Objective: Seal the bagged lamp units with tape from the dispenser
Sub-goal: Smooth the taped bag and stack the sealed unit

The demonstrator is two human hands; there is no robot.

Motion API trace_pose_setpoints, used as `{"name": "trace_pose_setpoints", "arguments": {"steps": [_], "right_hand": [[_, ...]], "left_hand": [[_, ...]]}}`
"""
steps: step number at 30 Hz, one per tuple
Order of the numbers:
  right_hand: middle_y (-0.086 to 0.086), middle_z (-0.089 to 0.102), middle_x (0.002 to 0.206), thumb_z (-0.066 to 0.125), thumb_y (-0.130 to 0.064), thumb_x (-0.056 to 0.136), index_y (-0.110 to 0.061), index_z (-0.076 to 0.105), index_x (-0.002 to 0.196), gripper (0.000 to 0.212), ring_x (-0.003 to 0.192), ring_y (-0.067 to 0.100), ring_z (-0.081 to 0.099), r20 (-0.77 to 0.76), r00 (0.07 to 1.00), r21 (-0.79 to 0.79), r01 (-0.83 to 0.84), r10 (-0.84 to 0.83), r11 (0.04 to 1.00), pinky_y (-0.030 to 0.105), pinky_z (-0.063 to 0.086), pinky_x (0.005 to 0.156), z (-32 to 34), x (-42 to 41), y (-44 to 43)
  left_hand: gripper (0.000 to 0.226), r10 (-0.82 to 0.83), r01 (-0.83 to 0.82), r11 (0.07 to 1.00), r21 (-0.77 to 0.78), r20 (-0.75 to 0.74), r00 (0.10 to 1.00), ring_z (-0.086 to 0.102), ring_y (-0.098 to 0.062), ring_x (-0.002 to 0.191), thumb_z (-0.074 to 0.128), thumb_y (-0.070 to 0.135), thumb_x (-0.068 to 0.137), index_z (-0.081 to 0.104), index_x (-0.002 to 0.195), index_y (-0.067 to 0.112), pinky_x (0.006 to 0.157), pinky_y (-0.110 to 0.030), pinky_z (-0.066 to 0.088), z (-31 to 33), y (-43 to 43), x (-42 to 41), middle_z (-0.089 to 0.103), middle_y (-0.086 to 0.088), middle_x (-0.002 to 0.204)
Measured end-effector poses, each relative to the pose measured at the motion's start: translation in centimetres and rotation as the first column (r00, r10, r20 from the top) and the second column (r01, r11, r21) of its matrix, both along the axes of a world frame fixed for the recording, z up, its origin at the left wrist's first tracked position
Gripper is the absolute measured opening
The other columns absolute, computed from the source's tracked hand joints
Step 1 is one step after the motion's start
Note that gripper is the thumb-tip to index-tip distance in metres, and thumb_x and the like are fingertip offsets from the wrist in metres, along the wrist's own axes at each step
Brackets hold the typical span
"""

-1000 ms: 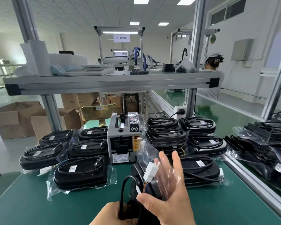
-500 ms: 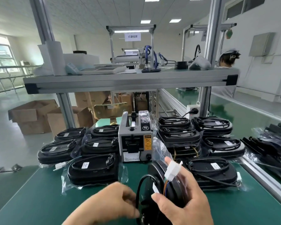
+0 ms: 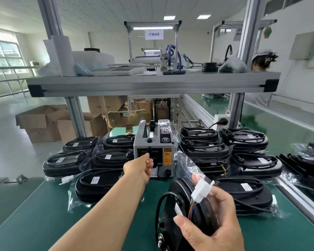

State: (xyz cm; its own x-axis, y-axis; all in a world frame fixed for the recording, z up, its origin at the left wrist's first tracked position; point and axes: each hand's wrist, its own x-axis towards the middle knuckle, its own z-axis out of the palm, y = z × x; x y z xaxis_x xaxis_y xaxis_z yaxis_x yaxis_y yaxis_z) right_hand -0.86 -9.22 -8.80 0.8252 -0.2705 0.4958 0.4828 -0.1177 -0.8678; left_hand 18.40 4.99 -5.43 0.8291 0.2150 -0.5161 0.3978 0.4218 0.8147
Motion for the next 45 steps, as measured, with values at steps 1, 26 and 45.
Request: {"name": "trace_pose_setpoints", "arguments": {"steps": [1,26,45], "right_hand": [[-0.019,0.075,0.103,0.099,-0.003,0.041,-0.046,0.060,0.096,0.079,0.085,-0.002,0.071,-0.015,1.000,0.006,0.002,-0.002,1.000,0.005,0.050,0.072,-0.1,0.0,-0.1],[-0.018,0.067,0.125,0.089,-0.028,0.052,-0.051,0.057,0.127,0.085,0.108,0.007,0.069,-0.081,0.980,-0.063,-0.186,0.180,0.981,0.013,0.052,0.088,0.7,-1.5,0.6],[-0.021,0.055,0.142,0.083,-0.071,0.047,-0.032,0.054,0.133,0.099,0.119,-0.004,0.059,-0.003,0.984,-0.161,-0.174,0.176,0.971,0.008,0.045,0.093,2.0,-2.5,2.7]], "left_hand": [[0.012,0.031,-0.031,0.999,-0.021,-0.005,0.999,0.052,-0.004,0.034,0.070,0.017,0.093,0.066,0.095,0.005,0.033,-0.013,0.037,-0.1,-0.2,0.3,0.061,-0.001,0.059],[0.010,-0.759,0.542,0.630,0.556,0.295,0.580,0.040,-0.007,0.052,0.079,0.023,0.072,0.072,0.065,0.020,0.050,-0.015,0.035,8.4,2.0,-15.8,0.056,0.003,0.060],[0.012,-0.734,0.544,0.671,0.504,0.348,0.583,0.038,-0.007,0.054,0.079,0.025,0.066,0.071,0.068,0.017,0.052,-0.013,0.037,6.8,3.9,-16.2,0.052,0.003,0.060]]}}
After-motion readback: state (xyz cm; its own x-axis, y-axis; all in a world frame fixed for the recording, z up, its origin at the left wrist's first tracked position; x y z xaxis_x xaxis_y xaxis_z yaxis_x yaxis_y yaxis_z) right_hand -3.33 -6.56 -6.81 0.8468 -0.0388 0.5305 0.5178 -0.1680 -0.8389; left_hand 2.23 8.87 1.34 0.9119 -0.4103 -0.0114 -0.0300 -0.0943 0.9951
